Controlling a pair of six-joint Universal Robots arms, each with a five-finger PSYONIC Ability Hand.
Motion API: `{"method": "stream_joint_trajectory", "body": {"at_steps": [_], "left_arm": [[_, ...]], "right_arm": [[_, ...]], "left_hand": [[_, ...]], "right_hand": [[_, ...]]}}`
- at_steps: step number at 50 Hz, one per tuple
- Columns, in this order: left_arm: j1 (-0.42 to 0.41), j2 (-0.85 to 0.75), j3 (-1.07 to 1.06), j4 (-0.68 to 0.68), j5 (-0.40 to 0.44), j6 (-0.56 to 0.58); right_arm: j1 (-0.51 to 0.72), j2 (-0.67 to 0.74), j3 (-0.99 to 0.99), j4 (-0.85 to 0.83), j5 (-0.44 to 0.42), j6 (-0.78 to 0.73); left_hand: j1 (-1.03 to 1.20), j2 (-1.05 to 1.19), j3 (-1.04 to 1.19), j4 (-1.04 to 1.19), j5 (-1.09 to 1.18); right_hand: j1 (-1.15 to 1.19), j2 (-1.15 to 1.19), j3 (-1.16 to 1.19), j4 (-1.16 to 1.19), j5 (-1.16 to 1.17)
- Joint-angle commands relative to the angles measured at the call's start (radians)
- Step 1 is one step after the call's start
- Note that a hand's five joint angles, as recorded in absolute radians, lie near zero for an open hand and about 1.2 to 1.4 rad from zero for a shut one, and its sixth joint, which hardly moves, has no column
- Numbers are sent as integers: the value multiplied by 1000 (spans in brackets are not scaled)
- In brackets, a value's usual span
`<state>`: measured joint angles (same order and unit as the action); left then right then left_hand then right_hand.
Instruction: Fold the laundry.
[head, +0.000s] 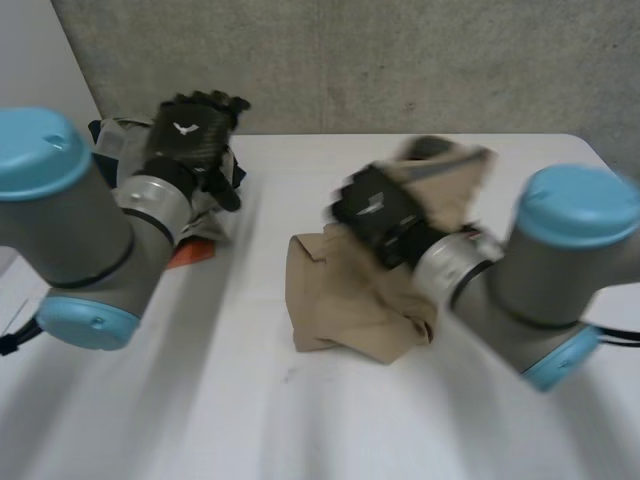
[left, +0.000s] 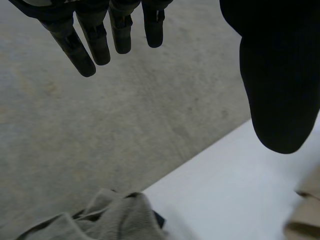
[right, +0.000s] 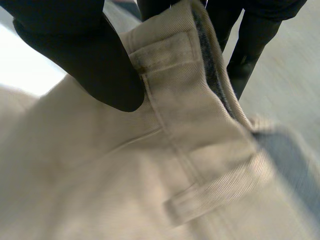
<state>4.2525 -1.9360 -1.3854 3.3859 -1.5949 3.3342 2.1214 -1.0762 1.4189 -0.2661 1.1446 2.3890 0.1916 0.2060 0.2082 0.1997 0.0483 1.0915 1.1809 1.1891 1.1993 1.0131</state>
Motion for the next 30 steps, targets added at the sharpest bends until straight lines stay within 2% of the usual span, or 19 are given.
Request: {"method": "stream_joint_trajectory", "body": {"at_steps": [1,3,4,7,8,15,20,26,30], "left_arm": [[61,94,-55,-19,9,-30],[69,104,-61,-19,13,-30],[70,109,-61,-19,16,-30],[75,118,-57,-16,24,-30],[76,118,-47,-13,26,-30],[61,97,47,-25,23,-30],[12,66,141,-57,24,-31],[-100,-52,323,-181,44,-33],[-170,-171,432,-290,42,-33]], "right_arm": [[123,125,-76,14,-95,-8],[127,116,-89,24,-79,7],[129,99,-97,30,-59,51],[129,67,-98,28,-29,145],[126,39,-97,34,-4,221],[75,-96,-69,97,168,507],[-6,-143,-110,252,234,542],[-84,-87,-266,503,284,564],[-92,-9,-366,602,277,608]], "left_hand": [[-17,-31,-34,-25,-48],[-17,-31,-34,-25,-48],[-17,-31,-34,-25,-48],[-17,-31,-34,-25,-48],[-17,-31,-34,-25,-48],[-17,-31,-34,-25,-48],[-17,-31,-34,-25,-48],[-17,-31,-34,-25,-48],[-17,-31,-34,-25,-48]], "right_hand": [[305,215,207,197,209],[305,215,207,197,209],[-7,-96,-104,-114,-103],[-516,-605,-613,-623,-612],[-898,-988,-996,-1006,-995],[-917,-1006,-1015,-1025,-1013],[-917,-1006,-1015,-1025,-1013],[-917,-1006,-1015,-1025,-1013],[-917,-1006,-1015,-1025,-1013]]}}
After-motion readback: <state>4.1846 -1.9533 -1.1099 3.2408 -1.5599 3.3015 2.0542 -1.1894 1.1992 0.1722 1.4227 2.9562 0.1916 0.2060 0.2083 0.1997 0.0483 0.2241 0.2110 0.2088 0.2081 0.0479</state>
